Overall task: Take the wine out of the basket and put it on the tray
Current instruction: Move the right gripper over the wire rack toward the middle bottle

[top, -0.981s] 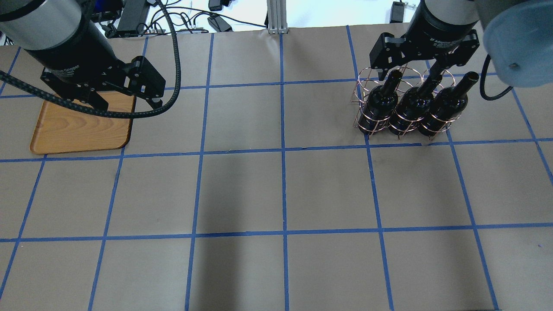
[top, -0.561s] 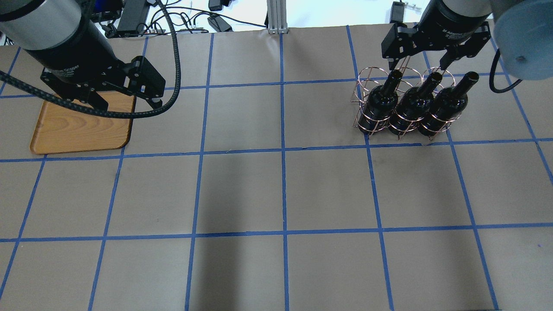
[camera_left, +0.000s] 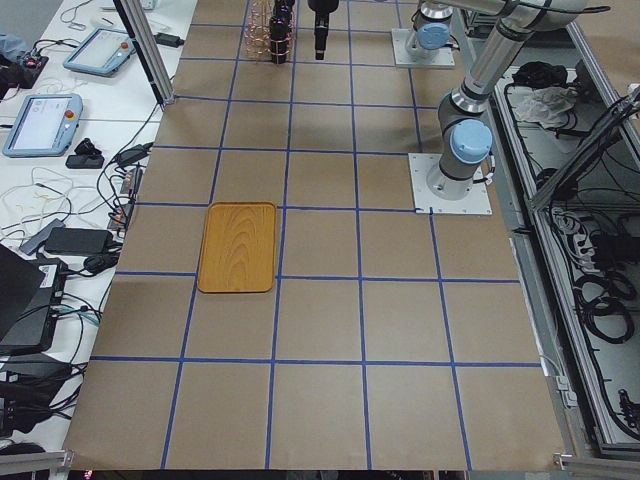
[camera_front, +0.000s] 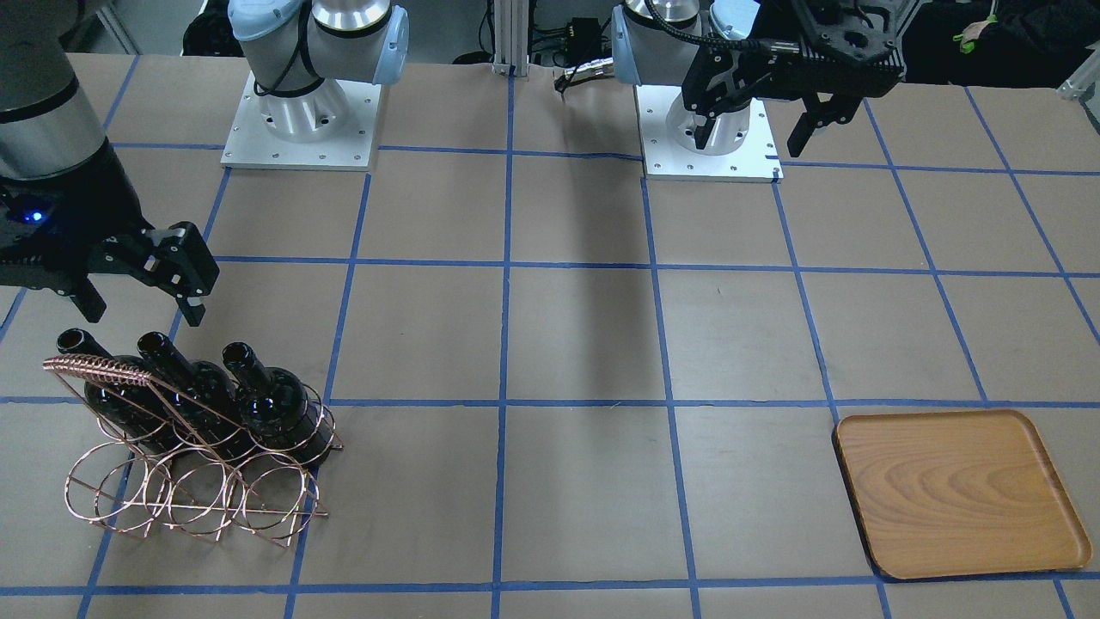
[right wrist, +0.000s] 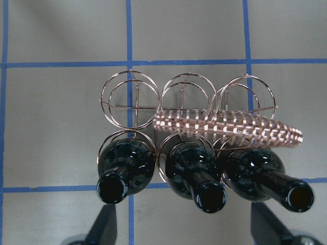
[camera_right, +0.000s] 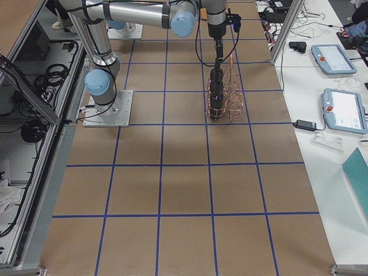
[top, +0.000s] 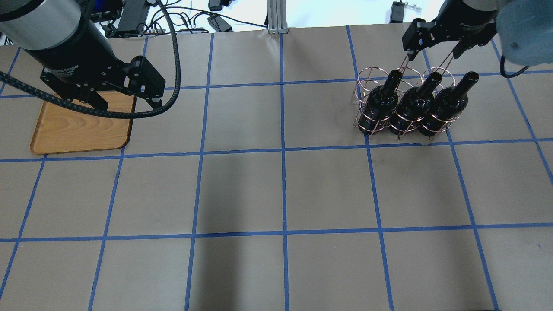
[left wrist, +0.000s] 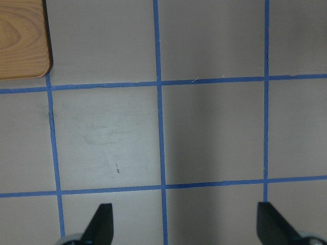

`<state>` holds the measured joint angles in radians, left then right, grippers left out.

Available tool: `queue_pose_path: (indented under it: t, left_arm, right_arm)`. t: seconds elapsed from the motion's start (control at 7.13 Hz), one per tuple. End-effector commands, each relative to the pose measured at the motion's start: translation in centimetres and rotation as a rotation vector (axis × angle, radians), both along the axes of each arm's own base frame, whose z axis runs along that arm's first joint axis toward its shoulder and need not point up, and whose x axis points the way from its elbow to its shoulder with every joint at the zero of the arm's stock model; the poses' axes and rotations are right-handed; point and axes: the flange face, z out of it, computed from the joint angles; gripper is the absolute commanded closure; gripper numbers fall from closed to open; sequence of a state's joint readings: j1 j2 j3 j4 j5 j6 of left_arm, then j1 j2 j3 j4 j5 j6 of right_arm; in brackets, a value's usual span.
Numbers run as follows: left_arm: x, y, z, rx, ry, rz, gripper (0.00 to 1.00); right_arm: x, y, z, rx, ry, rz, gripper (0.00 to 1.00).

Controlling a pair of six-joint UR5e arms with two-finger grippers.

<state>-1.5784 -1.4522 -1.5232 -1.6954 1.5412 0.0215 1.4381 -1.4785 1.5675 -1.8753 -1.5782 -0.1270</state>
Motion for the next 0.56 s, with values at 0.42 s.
queue_pose_path:
  t: [0.42]
  left_arm:
    - [0.0, 0.0, 0.0, 0.002, 0.000, 0.000, 0.00]
  right_arm:
    - [-1.3, -2.4, -5.2, 0.098, 0.005, 0.001, 0.15]
